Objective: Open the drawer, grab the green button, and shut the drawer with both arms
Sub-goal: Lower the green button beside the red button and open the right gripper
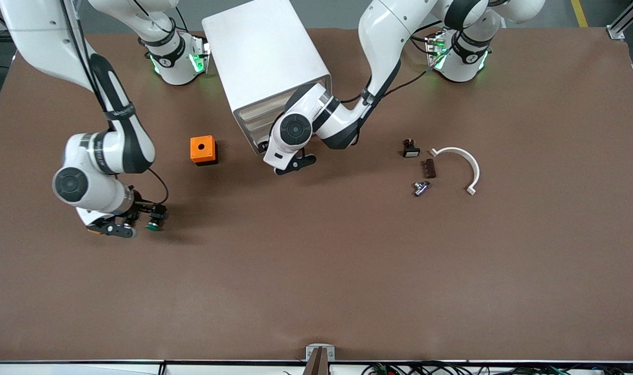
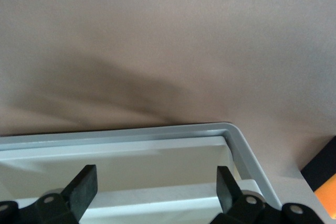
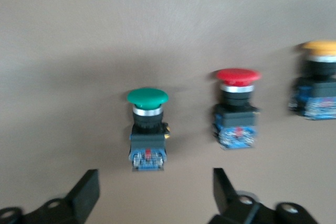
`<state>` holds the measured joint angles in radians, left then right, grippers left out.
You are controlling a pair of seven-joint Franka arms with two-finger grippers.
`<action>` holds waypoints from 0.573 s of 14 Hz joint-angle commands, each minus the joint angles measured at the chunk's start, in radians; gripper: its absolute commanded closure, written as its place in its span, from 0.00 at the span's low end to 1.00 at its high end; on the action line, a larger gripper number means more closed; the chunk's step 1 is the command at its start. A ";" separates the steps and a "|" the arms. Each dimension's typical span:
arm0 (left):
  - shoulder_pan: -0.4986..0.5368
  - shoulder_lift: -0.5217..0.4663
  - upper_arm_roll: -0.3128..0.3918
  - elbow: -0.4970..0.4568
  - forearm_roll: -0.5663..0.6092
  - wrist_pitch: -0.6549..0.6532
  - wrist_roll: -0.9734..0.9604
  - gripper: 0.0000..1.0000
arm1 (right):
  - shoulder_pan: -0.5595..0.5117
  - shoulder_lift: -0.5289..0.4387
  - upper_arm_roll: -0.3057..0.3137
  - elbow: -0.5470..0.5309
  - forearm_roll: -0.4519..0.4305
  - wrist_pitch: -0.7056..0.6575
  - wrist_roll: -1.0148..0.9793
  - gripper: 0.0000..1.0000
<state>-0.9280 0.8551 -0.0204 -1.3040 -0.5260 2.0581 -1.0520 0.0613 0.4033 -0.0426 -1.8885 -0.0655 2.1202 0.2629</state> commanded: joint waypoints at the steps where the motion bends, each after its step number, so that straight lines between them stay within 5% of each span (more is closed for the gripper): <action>1: 0.000 -0.010 -0.007 -0.008 -0.043 -0.009 0.003 0.00 | -0.026 -0.047 0.021 0.185 -0.014 -0.253 -0.027 0.00; 4: -0.011 -0.011 -0.009 -0.008 -0.120 -0.007 0.003 0.00 | -0.028 -0.066 0.021 0.345 -0.005 -0.444 -0.105 0.00; 8: -0.011 -0.011 -0.009 -0.008 -0.121 -0.007 0.003 0.00 | -0.032 -0.138 0.014 0.406 -0.004 -0.552 -0.181 0.00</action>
<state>-0.9305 0.8553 -0.0239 -1.3064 -0.6120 2.0585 -1.0504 0.0552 0.2952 -0.0428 -1.5115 -0.0652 1.6207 0.1302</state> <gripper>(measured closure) 0.000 0.000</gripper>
